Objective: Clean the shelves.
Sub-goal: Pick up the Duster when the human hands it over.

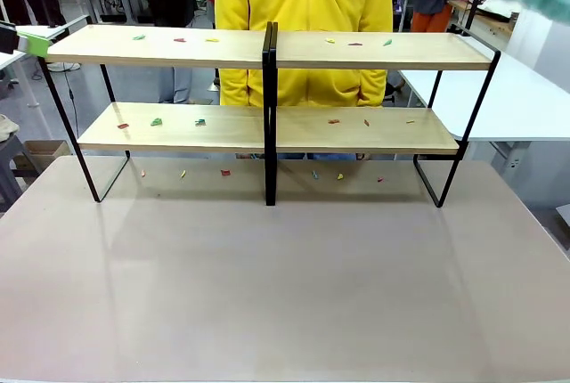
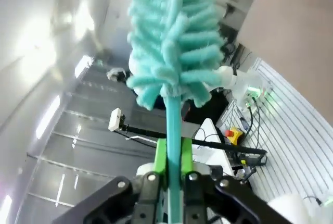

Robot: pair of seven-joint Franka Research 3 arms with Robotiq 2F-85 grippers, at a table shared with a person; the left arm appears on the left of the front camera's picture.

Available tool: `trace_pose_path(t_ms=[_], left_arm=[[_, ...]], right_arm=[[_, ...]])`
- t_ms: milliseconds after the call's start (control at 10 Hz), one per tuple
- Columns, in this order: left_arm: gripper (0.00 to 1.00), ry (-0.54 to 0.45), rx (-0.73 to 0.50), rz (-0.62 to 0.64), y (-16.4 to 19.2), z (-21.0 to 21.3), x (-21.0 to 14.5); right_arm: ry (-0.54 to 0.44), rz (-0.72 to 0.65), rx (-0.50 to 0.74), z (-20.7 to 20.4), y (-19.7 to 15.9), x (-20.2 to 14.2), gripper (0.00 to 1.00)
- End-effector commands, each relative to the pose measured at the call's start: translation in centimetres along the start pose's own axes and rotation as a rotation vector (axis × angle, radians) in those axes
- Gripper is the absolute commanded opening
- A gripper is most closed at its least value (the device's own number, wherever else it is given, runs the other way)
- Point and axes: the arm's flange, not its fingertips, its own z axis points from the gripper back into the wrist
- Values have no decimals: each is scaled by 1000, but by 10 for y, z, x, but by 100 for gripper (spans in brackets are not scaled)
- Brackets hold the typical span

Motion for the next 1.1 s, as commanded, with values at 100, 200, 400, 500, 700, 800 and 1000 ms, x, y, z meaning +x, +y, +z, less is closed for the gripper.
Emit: trace_pose_path(t_ms=[100, 200, 400, 500, 700, 800, 1000], left_arm=[[100, 12, 2, 7, -1, 0, 0], [100, 12, 2, 7, -1, 0, 0], [100, 12, 2, 7, -1, 0, 0], [100, 12, 2, 7, -1, 0, 0], [100, 12, 2, 7, -1, 0, 0], [100, 12, 2, 7, -1, 0, 0], [100, 12, 2, 7, -1, 0, 0]], right_arm=[[7, 27, -2, -27, 6, 25, 9], [7, 27, -2, -27, 6, 25, 9], [121, 44, -36, -23, -6, 17, 12], [202, 52, -78, -33, -13, 20, 12], [415, -13, -64, -11, -23, -12, 12], [455, -31, -38, 10, -24, -29, 12], [414, -26, -28, 48, -30, -51, 12]])
